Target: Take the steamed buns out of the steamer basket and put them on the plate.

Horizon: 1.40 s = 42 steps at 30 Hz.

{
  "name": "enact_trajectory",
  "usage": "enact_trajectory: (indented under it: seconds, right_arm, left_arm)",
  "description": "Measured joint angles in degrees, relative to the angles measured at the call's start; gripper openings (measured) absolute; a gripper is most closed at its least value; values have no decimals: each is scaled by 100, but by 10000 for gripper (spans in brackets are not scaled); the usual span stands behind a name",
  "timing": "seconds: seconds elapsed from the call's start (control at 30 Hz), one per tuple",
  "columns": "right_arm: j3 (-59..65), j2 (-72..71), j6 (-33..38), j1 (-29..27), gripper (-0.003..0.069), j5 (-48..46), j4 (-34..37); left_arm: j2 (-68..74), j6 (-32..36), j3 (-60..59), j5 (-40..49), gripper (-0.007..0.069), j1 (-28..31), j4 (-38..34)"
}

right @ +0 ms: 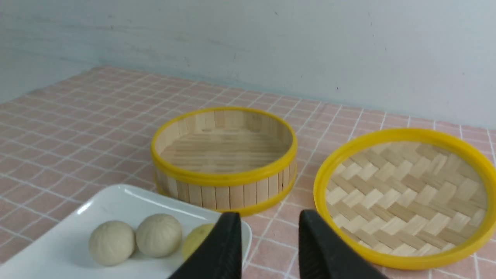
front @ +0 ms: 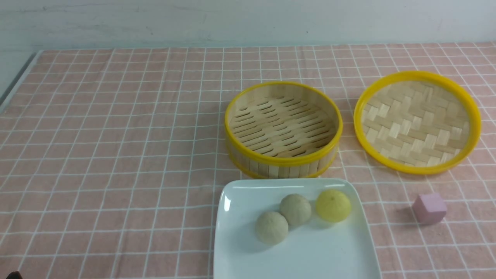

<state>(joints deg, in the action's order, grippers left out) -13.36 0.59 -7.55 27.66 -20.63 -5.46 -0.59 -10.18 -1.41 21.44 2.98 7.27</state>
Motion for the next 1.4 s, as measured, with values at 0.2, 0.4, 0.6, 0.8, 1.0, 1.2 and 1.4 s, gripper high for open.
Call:
enact_trajectory:
  seconds: [0.2,0.4,0.6,0.8,1.0,1.2,1.4]
  right_arm:
    - [674,196,0,0,237,857,26]
    - [732,242,50,-153,237,811,26]
    - [734,242,112,-1034,239,251,168]
    - [778,242,125,-1567,239,-59,243]
    - [1126,242,125,-1777,239,-127,331]
    - [1289,242,197,-1777,239,-131,506]
    - [1289,242,685,-1777,239,-133,702]
  left_arm:
    - [0,0,0,4,239,0,0]
    - [0,3,0,4,239,0,0]
    - [0,3,0,4,239,0,0]
    - [0,3,0,4,239,0,0]
    - [0,3,0,4,239,0,0]
    - [0,14,0,4,239,0,0]
    - [0,14,0,4,239,0,0]
